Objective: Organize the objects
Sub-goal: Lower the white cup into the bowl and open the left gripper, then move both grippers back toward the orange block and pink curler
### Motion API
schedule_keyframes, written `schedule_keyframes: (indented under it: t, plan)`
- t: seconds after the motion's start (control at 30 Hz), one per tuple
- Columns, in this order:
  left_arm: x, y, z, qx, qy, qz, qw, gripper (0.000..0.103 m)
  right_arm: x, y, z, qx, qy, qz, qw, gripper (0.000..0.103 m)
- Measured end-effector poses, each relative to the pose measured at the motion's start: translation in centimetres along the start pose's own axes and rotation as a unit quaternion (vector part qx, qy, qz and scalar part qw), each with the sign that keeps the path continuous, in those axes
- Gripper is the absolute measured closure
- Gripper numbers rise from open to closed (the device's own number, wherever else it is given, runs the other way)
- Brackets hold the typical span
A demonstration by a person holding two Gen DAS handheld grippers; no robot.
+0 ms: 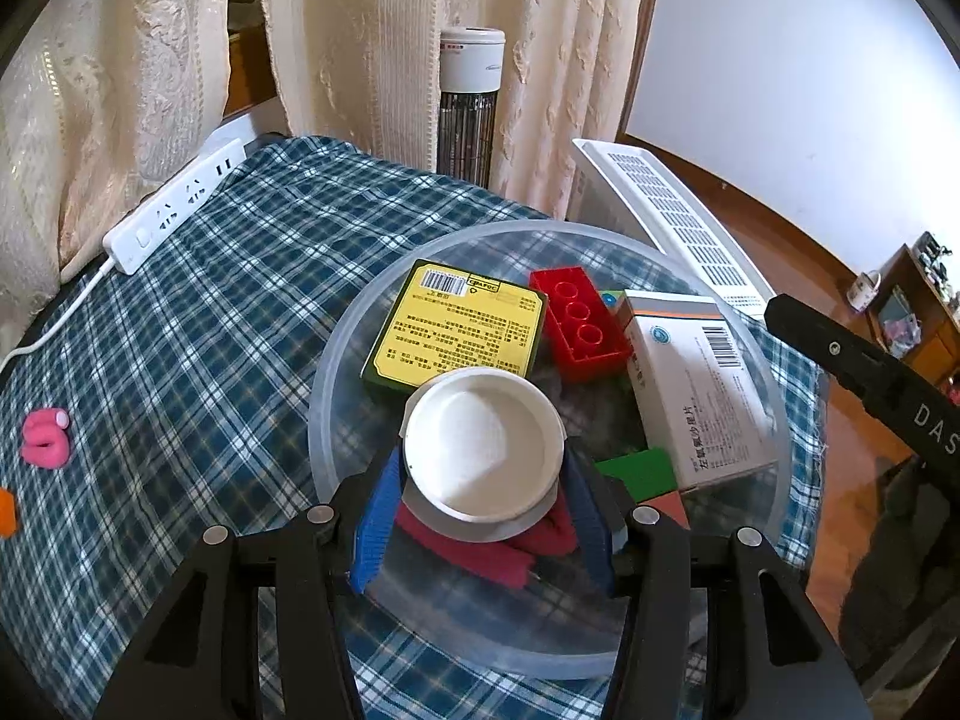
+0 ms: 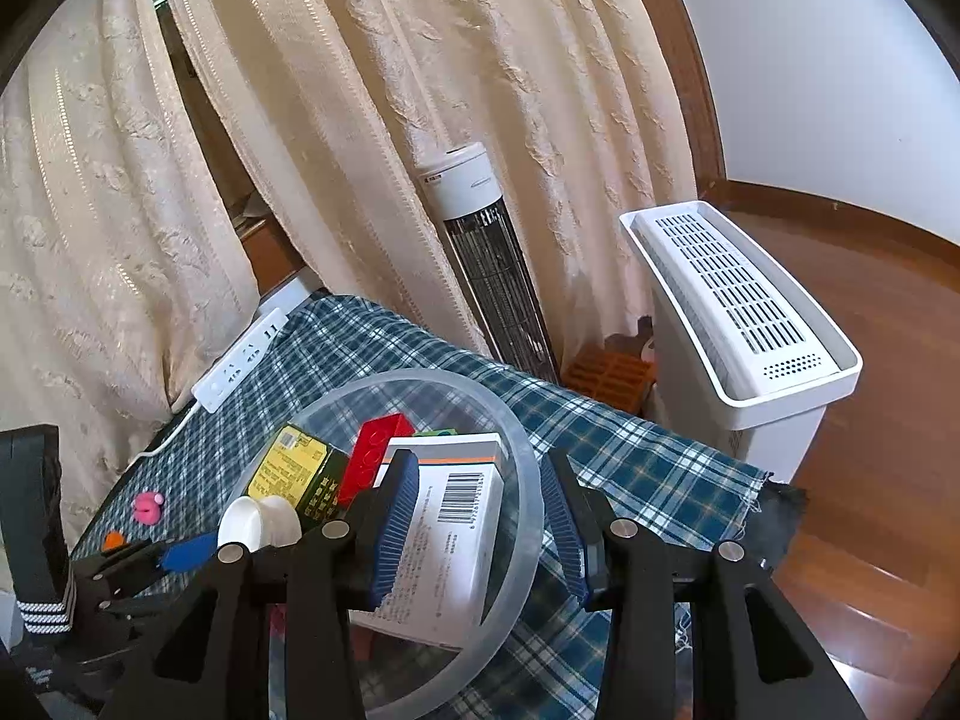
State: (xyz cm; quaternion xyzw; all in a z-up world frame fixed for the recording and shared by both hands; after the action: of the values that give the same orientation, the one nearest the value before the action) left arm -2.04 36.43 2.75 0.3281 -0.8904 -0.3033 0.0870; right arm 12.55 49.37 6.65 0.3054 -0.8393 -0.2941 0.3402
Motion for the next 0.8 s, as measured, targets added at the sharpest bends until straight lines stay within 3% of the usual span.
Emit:
schedule_keyframes:
  t: [0.13,0.53,0.8]
  plan:
    - [0.3,-0.1,-0.5,-0.004,-0.014,-0.016,0.9998,0.038,0.3,-0.1,-0.2,-0.002,0.000,-0.003,1.000,0.057]
    - [1.9,-0.5,-2.7,-0.024,-0.009,-0.035,0.9991,0.038,2.5,-0.8,-0.6,0.000,0.008,-0.022,1.000,0.057]
    - [4.7,-1.4,-3.9,-0.026,0.012,-0.068,0.9973,0.035,4.9,-1.1,-0.8,0.002,0.023,-0.038,0.999,0.050]
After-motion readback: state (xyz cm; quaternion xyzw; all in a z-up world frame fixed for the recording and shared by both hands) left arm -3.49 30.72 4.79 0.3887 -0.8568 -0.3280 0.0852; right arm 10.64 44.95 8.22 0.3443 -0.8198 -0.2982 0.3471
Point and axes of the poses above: each gripper's, at about its wrist camera, not at the fingertips, and z roughly the way its jaws point, x to its left, y to its top, the point moved 3 cm from there along z, roughly the way its jaws point, and after that the axes turned 4 degrees about z, right-handed, at the moved point
